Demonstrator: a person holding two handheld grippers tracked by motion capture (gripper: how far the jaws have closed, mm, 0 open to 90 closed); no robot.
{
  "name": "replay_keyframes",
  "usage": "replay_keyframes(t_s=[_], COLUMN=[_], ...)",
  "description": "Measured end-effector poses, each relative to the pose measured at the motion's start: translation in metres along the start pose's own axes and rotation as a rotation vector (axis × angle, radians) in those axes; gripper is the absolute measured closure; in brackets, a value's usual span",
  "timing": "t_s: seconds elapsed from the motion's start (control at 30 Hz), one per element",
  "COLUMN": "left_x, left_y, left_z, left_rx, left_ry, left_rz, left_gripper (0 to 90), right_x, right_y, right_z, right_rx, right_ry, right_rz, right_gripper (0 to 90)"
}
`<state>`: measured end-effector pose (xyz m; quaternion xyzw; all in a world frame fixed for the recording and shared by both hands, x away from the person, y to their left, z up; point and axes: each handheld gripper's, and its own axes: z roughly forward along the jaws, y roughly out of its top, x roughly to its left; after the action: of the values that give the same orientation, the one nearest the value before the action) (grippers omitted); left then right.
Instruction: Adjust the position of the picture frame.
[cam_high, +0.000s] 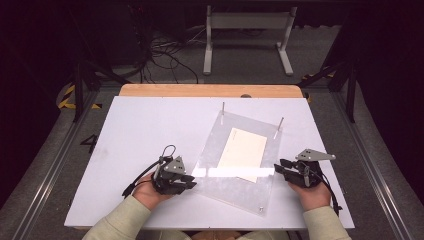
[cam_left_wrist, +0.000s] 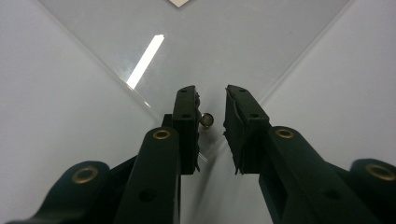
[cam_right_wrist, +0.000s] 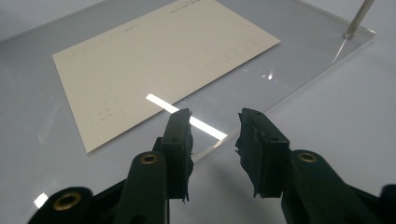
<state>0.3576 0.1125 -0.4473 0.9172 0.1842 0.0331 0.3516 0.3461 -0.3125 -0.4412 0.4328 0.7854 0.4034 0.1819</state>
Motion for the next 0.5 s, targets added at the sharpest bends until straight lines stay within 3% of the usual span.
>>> replay_keyframes(t_s=[0.07, 0.17, 0.33, 0.5], left_x=[0.0, -0.002, -0.004, -0.017], left_y=[0.0, 0.0, 0.0, 0.001], left_z=[0.003, 0.005, 0.004, 0.004], left_rx=[-0.002, -0.012, -0.005, 0.016], left_ry=[0.024, 0.01, 0.011, -0.06], left_rz=[0.025, 0.032, 0.035, 0.087], left_gripper=[75.0, 82.6, 84.1, 84.1], right_x=[0.0, 0.0, -0.002, -0.013], right_y=[0.0, 0.0, 0.001, 0.013], right_z=[0.0, 0.0, 0.001, -0.003], right_rx=[0.003, 0.003, 0.001, -0.042], right_ry=[0.0, 0.001, 0.001, -0.009], right_rz=[0.002, 0.004, 0.01, 0.049], right_gripper=[63.1, 63.2, 63.5, 63.6])
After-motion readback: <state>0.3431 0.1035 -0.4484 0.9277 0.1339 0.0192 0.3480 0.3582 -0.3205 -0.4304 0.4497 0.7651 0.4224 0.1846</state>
